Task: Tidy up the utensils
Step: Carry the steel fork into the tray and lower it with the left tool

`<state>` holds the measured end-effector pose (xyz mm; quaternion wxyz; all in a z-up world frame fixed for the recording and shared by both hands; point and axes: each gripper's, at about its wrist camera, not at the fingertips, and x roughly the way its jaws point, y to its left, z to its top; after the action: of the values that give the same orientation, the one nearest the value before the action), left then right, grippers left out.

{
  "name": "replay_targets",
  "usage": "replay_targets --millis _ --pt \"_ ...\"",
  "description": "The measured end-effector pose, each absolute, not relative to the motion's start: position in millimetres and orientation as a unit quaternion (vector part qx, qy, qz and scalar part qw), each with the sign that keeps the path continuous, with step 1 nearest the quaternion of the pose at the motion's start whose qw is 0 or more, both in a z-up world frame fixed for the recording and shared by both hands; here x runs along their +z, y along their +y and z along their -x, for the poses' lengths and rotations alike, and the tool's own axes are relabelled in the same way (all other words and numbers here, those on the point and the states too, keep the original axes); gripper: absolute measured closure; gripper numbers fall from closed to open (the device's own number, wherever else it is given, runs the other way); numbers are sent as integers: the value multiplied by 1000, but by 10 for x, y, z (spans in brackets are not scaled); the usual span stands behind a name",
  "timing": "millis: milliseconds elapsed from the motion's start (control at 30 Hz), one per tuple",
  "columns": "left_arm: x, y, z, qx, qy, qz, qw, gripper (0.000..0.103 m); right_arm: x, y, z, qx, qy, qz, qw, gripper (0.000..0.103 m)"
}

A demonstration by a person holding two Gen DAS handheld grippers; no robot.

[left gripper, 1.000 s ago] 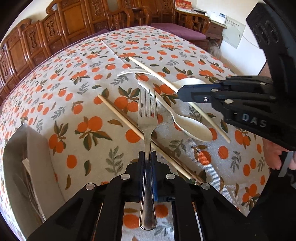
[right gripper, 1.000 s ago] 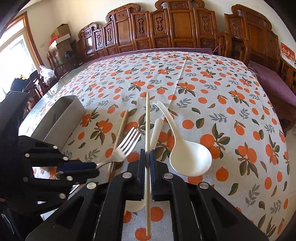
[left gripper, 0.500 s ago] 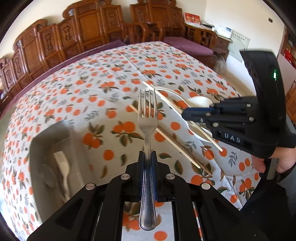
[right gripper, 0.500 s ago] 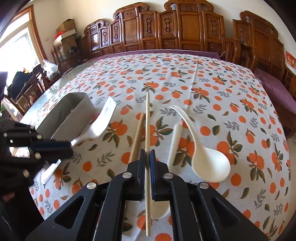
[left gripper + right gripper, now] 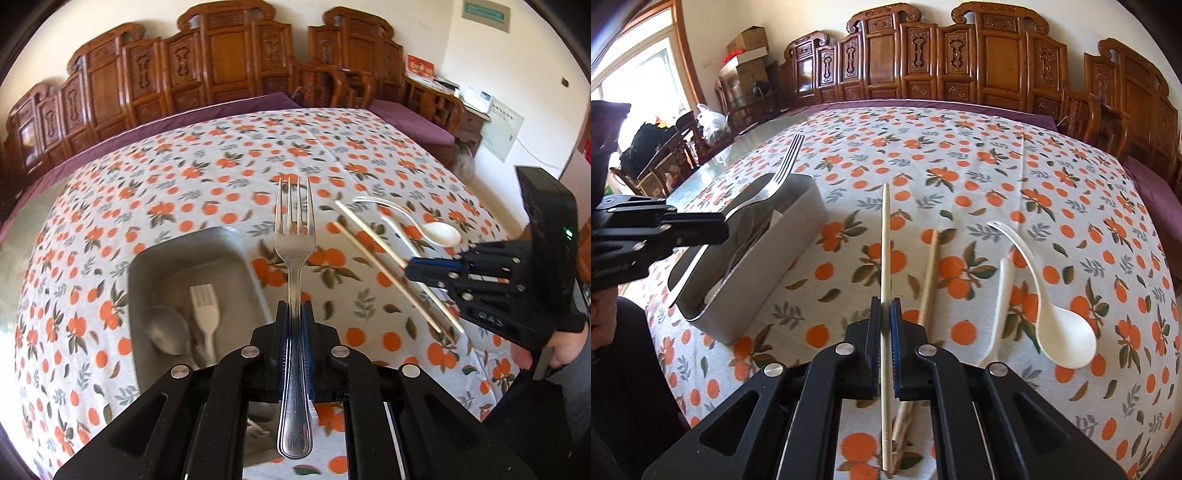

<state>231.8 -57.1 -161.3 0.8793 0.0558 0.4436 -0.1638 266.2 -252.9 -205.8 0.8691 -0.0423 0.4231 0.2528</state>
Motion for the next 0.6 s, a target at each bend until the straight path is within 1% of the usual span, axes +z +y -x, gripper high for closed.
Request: replay_targets --millis 233,600 --pt "-1736 -276 -2391 -142 450 -32 881 97 -2025 -2385 -2632 269 417 48 867 97" --pt "-2077 -151 -2464 -111 479 -31 870 97 -2113 -2331 -2680 265 429 54 862 97"
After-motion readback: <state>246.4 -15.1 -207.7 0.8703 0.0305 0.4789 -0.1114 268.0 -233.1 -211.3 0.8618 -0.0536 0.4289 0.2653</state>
